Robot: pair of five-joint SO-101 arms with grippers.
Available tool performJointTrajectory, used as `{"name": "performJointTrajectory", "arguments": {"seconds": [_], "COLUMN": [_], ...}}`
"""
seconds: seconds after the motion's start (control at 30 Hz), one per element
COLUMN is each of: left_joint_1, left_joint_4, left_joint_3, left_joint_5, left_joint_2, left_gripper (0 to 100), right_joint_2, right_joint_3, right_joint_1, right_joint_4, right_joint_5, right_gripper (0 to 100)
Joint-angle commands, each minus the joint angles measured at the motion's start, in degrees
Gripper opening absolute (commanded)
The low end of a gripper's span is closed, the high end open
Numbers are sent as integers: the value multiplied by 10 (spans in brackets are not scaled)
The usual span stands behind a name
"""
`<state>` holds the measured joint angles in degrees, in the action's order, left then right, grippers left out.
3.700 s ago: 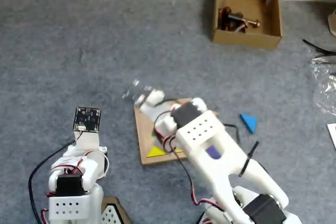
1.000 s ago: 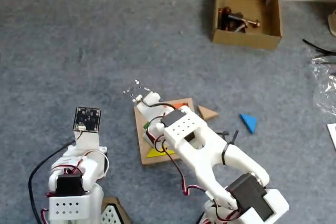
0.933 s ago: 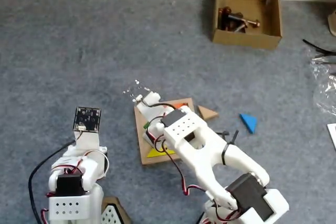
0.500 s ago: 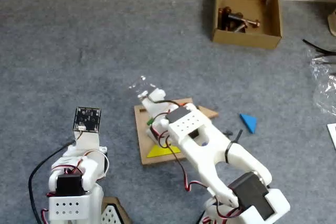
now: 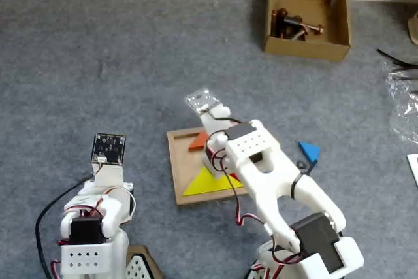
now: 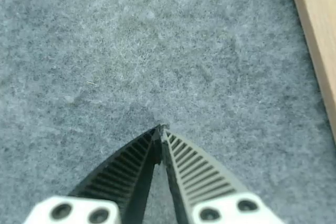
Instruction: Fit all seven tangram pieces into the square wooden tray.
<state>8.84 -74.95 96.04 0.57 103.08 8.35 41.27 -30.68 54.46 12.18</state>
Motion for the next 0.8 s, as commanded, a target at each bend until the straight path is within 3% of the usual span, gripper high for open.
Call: {"name": "performJointTrajectory", "arguments": {"seconds": [0.0,0.27,0.43,0.77], "left_joint_1": [6,6,6,6], "left_joint_4": [-3,-3,-3,-3], "left_joint_3": [12,12,12,12], "left_joint_5": [-3,-3,-3,-3], "left_joint_2": [-1,-1,-1,-1], "left_gripper": [6,6,6,6], "right_joint_2": [7,93,111,110], "right_joint_3": [-15,-40,-40,-39], "right_joint_1": [12,6,-46,-76], "right_joint_4": [16,46,45,-22], "right_joint_5": [-9,-12,-12,-8], "right_gripper": [149,149,149,149]}}
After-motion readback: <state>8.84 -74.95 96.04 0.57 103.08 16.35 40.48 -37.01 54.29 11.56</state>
